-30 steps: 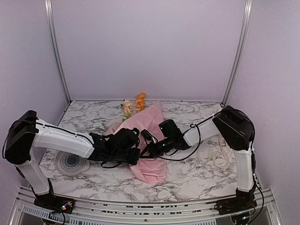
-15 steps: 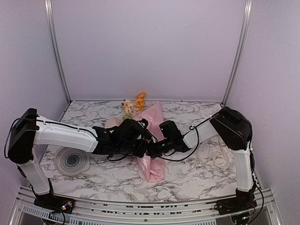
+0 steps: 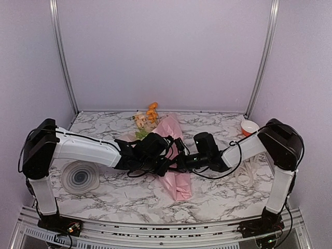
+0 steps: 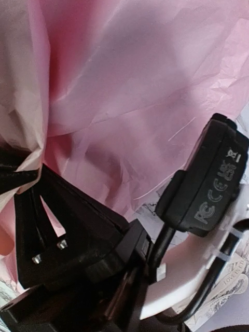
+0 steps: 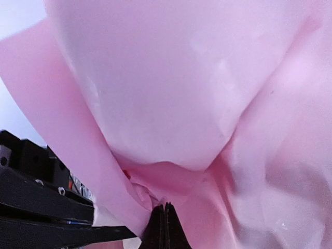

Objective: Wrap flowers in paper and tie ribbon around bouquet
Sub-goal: Fold the 2/3-folded wrapping paper at the center of the board.

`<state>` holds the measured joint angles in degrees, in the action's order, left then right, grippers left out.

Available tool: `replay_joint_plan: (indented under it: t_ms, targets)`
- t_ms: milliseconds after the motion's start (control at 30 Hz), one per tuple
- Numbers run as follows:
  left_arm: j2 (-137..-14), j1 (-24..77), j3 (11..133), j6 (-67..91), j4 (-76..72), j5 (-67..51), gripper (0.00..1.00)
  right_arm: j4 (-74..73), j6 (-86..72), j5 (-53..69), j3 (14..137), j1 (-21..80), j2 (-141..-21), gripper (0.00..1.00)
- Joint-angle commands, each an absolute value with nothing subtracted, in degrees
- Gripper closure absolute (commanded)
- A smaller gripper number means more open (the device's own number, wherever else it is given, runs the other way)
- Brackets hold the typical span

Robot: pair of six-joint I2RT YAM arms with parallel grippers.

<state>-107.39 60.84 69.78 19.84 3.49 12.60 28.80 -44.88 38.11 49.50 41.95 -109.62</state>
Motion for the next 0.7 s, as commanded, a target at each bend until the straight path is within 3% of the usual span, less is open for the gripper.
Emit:
replay_joint_plan:
  t_ms: [0, 300, 500, 667]
  targets:
    - [-110.7, 60.5, 72.3, 16.3, 7.7, 10.5, 1.0, 29.2, -46.1, 34.3, 48.8, 41.0, -103.0, 1.0]
    - [-111.7, 60.5, 73.4, 15.2, 8.9, 10.7, 1.0, 4.5, -26.8, 27.9, 58.1, 37.3, -99.0, 0.95]
    - [-111.3, 60.2, 74.0, 15.4, 8.2, 9.2, 1.0, 4.7, -22.3, 34.1, 51.5, 37.4, -95.0, 0.63]
    - [-111.6, 59.0, 73.9, 16.6, 8.1, 7.9, 1.0, 10.2, -21.9, 36.0, 42.0, 40.7, -88.9, 0.48]
